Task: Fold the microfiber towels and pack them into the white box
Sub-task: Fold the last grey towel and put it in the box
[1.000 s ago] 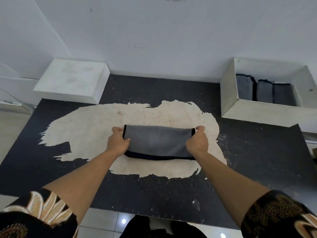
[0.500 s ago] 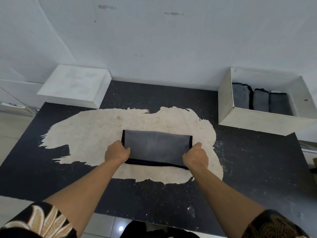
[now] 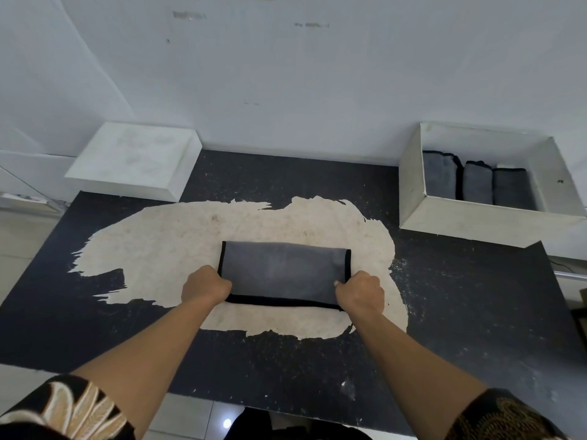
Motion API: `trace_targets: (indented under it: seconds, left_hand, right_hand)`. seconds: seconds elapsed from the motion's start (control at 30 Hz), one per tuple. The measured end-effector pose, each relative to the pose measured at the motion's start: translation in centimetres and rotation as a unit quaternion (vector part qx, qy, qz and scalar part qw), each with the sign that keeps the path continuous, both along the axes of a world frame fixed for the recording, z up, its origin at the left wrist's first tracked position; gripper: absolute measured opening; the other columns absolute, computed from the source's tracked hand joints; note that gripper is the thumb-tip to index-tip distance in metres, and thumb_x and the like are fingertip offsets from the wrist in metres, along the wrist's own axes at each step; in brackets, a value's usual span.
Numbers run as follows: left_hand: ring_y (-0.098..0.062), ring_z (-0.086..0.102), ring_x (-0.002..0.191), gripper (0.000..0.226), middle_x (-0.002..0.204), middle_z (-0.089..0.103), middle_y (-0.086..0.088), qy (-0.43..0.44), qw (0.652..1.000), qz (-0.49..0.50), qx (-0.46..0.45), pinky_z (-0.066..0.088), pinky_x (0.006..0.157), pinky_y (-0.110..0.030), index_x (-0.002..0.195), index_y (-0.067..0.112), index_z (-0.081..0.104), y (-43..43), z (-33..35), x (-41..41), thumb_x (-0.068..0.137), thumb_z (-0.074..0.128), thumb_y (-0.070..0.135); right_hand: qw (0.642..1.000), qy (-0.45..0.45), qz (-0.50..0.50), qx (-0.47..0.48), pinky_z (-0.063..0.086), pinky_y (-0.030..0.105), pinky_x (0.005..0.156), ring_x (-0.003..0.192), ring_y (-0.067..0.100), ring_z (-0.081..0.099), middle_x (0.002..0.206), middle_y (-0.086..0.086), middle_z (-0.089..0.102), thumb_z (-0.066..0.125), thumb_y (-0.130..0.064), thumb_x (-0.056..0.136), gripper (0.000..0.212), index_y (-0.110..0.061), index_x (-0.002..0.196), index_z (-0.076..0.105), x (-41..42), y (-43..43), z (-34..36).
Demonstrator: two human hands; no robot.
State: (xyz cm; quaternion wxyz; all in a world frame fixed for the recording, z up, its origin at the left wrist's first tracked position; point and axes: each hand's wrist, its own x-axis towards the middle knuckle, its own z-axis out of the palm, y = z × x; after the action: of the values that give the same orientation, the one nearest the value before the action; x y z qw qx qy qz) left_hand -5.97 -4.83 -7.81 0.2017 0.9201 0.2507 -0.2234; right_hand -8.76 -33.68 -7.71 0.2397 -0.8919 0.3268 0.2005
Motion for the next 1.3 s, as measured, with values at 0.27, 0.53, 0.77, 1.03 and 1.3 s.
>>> trace_targets:
  seconds: [0.27,0.53,0.77,1.03,1.3]
  left_hand:
    - [-0.027,0.059,0.095,0.035,0.110,0.058,-0.012,0.053,0.996,0.027,0.073,0.052,0.075,-0.035,0.108,0.006,0.053,-0.9,1.3,0.4,0.081,0.070,0.020]
    - [-0.026,0.047,0.117,0.041,0.129,0.052,-0.004,-0.210,0.908,-0.361,0.040,0.037,0.097,-0.039,0.131,0.020,0.053,-13.1,1.4,4.7,0.092,0.061,0.031]
    - [-0.026,0.048,0.113,0.030,0.120,0.054,-0.003,-0.079,0.872,-0.483,0.022,0.033,0.095,-0.041,0.118,0.024,0.060,-20.6,-1.0,8.4,0.091,0.064,0.037]
    - [-0.022,0.054,0.100,0.026,0.110,0.058,0.001,-0.186,0.880,-0.437,-0.009,0.039,0.085,-0.035,0.109,0.021,0.051,-22.0,-1.7,8.0,0.089,0.066,0.026]
    - [-0.020,0.066,0.079,0.069,0.082,0.067,0.004,0.043,0.982,-0.162,-0.084,0.049,0.062,-0.030,0.083,0.016,0.060,-21.6,1.4,6.0,0.056,0.062,0.080]
  right_hand:
    - [0.996,-0.001,-0.077,0.038,0.043,0.034,0.069,0.106,0.035,0.058,0.128,0.017,0.048,0.061,-0.017,0.087,0.048,-0.006,0.129,0.040,0.8,0.1,0.9]
    - [0.999,0.008,-0.037,0.027,0.046,0.031,0.075,0.106,0.028,0.063,0.117,0.010,0.065,0.062,-0.036,0.093,0.038,-0.009,0.118,0.057,1.2,-0.4,0.5]
    - [1.000,-0.015,0.001,0.000,0.039,0.029,0.074,0.107,0.027,0.062,0.116,0.010,0.065,0.056,-0.040,0.095,0.035,-0.011,0.114,0.058,0.2,-0.7,-0.8]
    - [0.993,-0.059,-0.057,0.080,0.044,0.034,0.074,0.099,0.030,0.063,0.108,0.010,0.064,0.066,-0.028,0.090,0.039,-0.010,0.116,0.043,-0.4,-0.4,-0.5]
    - [0.985,-0.108,0.007,0.133,0.036,0.023,0.050,0.080,0.022,0.066,0.075,-0.005,0.060,0.063,-0.018,0.084,0.007,-0.017,0.090,0.062,1.1,0.2,0.9]
